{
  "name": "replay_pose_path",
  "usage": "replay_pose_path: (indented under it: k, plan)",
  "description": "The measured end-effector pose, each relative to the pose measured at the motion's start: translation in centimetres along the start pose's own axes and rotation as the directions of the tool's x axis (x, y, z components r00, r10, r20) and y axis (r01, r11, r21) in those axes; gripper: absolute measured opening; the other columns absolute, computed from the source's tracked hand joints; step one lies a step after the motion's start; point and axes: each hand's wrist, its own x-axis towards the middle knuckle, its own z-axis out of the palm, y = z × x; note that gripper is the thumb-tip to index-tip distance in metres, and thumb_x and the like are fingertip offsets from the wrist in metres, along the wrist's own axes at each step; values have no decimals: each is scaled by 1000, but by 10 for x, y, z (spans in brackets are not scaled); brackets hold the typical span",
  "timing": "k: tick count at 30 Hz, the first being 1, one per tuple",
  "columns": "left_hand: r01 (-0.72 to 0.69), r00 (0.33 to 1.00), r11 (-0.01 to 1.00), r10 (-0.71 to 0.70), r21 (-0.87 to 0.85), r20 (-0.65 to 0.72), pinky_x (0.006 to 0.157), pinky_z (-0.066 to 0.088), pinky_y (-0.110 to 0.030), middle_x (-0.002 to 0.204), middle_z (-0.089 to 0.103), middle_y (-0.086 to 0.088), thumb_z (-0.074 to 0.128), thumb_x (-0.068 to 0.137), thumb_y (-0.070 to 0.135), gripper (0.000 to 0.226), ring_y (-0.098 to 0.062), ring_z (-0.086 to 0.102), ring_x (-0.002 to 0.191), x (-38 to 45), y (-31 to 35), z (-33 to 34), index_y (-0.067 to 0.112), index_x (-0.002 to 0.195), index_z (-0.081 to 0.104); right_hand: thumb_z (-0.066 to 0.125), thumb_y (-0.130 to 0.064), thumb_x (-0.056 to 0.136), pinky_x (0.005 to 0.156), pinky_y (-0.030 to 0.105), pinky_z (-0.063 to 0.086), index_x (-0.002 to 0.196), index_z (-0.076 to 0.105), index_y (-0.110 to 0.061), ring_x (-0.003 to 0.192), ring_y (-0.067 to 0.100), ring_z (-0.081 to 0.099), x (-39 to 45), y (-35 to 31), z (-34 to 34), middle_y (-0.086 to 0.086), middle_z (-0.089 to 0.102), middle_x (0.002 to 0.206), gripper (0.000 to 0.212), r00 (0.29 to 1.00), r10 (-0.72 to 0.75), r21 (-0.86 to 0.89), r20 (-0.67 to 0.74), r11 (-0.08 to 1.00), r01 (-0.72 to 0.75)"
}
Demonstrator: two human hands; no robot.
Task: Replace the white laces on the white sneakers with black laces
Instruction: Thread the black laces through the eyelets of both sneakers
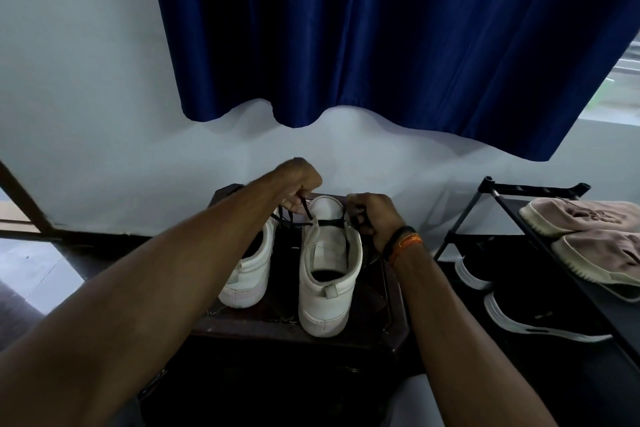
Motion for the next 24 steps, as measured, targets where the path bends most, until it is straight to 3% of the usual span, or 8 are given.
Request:
replay_pose_path:
  k: [4, 6, 9, 12, 16, 19, 21, 24]
  plan:
    - [-61, 998, 985, 64, -159, 15, 74, 57, -38, 84, 54, -13, 45, 93, -4, 14, -24, 58, 75, 3, -2, -2, -1, 99, 57, 65, -29, 90, 43, 24, 30, 60, 59, -9, 39, 18, 43, 0, -8, 4, 10, 51, 57, 37, 997, 35, -173, -65, 984, -45]
    - [-133, 990, 960, 142, -245, 21, 74, 55, -37, 83, 54, -13, 50, 95, -2, 10, -27, 62, 83, 1, -1, -3, 1, 91, 58, 72, -41, 86, 49, 26, 38, 67, 63, -11, 49, 18, 50, 1, -8, 3, 5, 58, 60, 36, 994, 47, -283, -95, 956, -72]
    - [-213, 967, 879, 252, -427, 35, 70, 56, -36, 84, 52, -14, 43, 91, -11, 21, -28, 65, 79, -5, -1, -8, 2, 86, 58, 71, -31, 90, 55, 24, 44, 70, 59, -21, 58, 12, 51, -4, -10, 3, -3, 58, 68, 25, 998, 41, -399, -51, 915, -58]
    - [-264, 924, 812, 368, -521, 105, 70, 54, -36, 83, 55, -15, 39, 82, -17, 28, -25, 65, 75, -15, -4, -17, 4, 81, 58, 72, -20, 87, 45, 23, 38, 73, 67, -9, 45, 14, 48, -9, -12, -1, 5, 60, 62, 19, 998, 57, -270, -42, 961, -66]
    - [-348, 866, 840, 459, -417, 201, 75, 51, -36, 79, 58, -14, 45, 78, -16, 25, -22, 62, 71, -27, -13, -25, 3, 77, 61, 78, -27, 81, 39, 20, 28, 77, 72, -5, 36, 13, 39, -21, -12, -12, 10, 66, 68, 23, 998, 20, -165, -62, 986, -30]
    - [-449, 844, 860, 497, -243, 199, 63, 48, -28, 78, 59, -15, 55, 76, -13, 19, -20, 55, 63, -34, -18, -26, 3, 79, 64, 77, -42, 82, 43, 22, 33, 64, 68, -15, 39, 12, 43, -31, -8, -27, -1, 62, 54, 33, 984, -115, -392, -137, 918, 52]
    - [-501, 810, 838, 542, -217, 225, 62, 48, -26, 79, 63, -13, 63, 77, -13, 17, -18, 55, 67, -37, -22, -26, 3, 82, 67, 69, -46, 89, 45, 21, 34, 73, 72, -17, 41, 11, 44, -41, -6, -34, -4, 67, 58, 33, 991, -131, -480, -24, 871, 104]
    - [-575, 749, 766, 634, -288, 192, 68, 53, -25, 81, 65, -4, 71, 75, -17, 23, -15, 61, 74, -40, -28, -24, 4, 83, 67, 70, -26, 90, 47, 23, 41, 91, 72, -15, 48, 5, 52, -50, -3, -35, -7, 70, 72, 11, 976, -124, -512, 177, 835, 199]
